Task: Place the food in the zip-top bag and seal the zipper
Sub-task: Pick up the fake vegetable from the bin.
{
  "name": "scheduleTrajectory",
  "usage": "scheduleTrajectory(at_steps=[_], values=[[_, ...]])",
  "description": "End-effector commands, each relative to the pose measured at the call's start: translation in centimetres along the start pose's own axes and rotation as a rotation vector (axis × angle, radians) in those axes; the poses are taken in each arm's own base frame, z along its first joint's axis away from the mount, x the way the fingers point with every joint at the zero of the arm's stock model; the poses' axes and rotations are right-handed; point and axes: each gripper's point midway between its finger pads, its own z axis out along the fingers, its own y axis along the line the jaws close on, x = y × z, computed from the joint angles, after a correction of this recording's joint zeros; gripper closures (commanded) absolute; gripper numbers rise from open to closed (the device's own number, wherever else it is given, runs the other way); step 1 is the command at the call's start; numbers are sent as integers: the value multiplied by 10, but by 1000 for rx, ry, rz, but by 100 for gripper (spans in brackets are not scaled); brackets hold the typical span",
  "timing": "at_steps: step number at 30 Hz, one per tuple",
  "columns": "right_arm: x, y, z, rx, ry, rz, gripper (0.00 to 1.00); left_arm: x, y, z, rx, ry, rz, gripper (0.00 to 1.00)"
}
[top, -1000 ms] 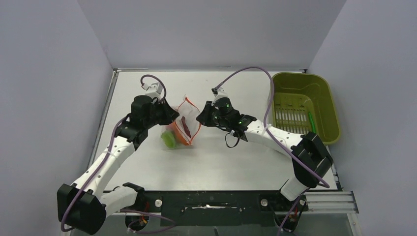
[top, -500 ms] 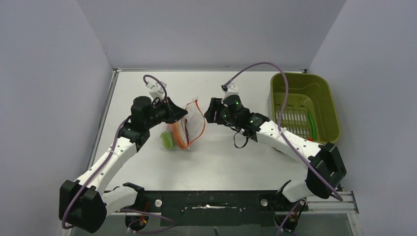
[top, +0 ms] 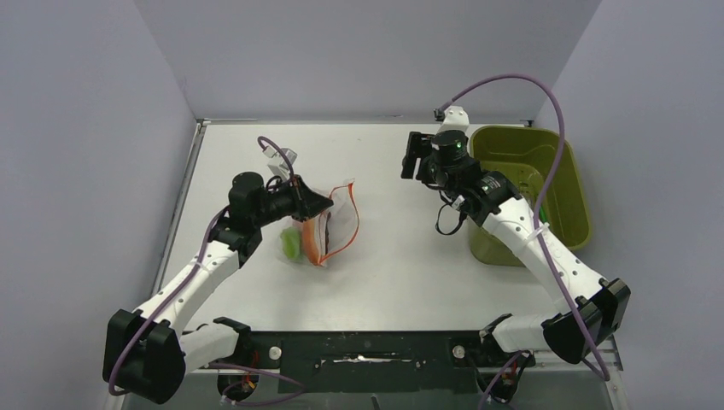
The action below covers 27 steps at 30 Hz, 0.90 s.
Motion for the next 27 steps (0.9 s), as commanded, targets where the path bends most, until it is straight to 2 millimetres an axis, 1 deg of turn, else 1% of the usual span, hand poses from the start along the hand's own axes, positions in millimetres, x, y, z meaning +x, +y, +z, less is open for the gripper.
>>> scheduleTrajectory(at_steps=[1,6,8,11,13,17,21,22,23,26,27], values=[[-19,-45,-17,148,-5,-64,29,-17,-29,-8,124,-80,134,100],[-27,-94,-24,259,-14,-49,29,-11,-20,-10,81,-80,179,100],[-33,-118,-29,316,-26,-30,29,-7,-17,-10,64,-73,208,100],[-34,-153,-34,400,-19,-8,30,0,-14,-8,40,-60,248,100],[-31,-173,-35,448,-3,-4,30,3,-17,-7,45,-55,261,100],[-20,-211,-36,541,51,0,30,13,-25,-5,76,-51,266,100],[-6,-249,-44,648,98,5,30,18,-30,-4,89,-46,290,100],[-2,-258,-46,671,112,9,30,29,-26,-4,86,-23,294,100],[3,-267,-48,692,124,16,30,30,-24,-3,66,-25,305,100],[20,-292,-54,737,161,52,30,36,-23,-2,51,-8,332,100],[27,-298,-54,744,174,59,30,38,-24,-2,52,-6,339,100]])
